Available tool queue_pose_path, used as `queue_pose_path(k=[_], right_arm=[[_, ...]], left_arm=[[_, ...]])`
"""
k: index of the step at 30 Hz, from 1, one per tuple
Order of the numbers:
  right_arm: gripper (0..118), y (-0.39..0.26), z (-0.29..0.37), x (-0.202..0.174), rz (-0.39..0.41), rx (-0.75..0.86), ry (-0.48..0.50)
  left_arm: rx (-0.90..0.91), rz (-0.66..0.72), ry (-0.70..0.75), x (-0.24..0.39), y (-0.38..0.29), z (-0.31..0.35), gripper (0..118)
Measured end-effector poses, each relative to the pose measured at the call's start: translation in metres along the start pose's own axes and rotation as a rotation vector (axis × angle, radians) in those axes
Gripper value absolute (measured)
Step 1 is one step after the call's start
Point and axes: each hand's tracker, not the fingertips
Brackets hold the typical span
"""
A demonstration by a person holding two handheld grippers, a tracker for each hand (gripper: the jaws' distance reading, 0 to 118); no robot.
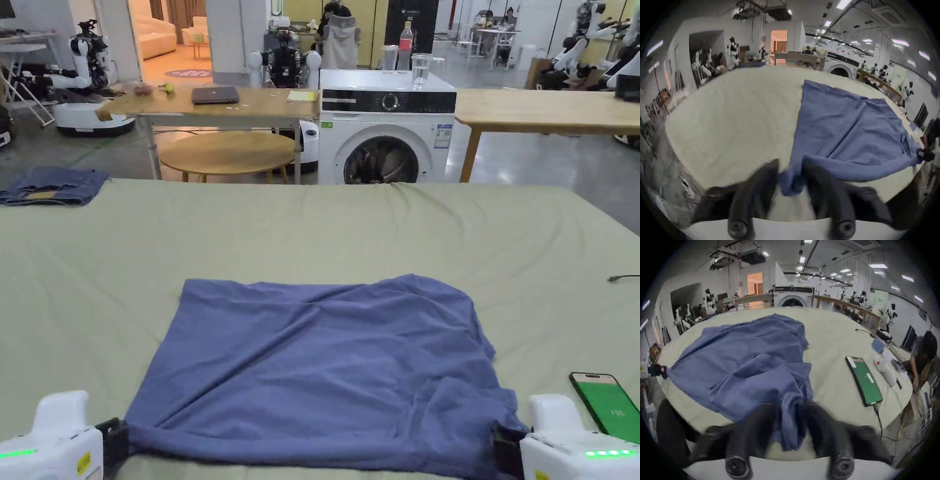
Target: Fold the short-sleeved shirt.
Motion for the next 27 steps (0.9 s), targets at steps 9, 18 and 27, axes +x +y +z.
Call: queue_pose_path(k=[9, 18, 27], right_arm=[[115, 0.058, 0.052, -0.087, 0.042, 0.227, 0.072], [0, 0.034, 0.042, -0.102, 0.019, 0.197, 0.094], [0, 0.012, 0.037, -0.083, -0.01, 0.117, 0.11]], left_arm=[[0.117, -0.214, -0.183, 0.094, 0.05, 0.036, 109], [0.038, -0.126, -0.109, 0.017, 0.021, 0.01, 0], [-0.127, -0.106, -0.149, -0.065, -0.028, -0.013, 118]])
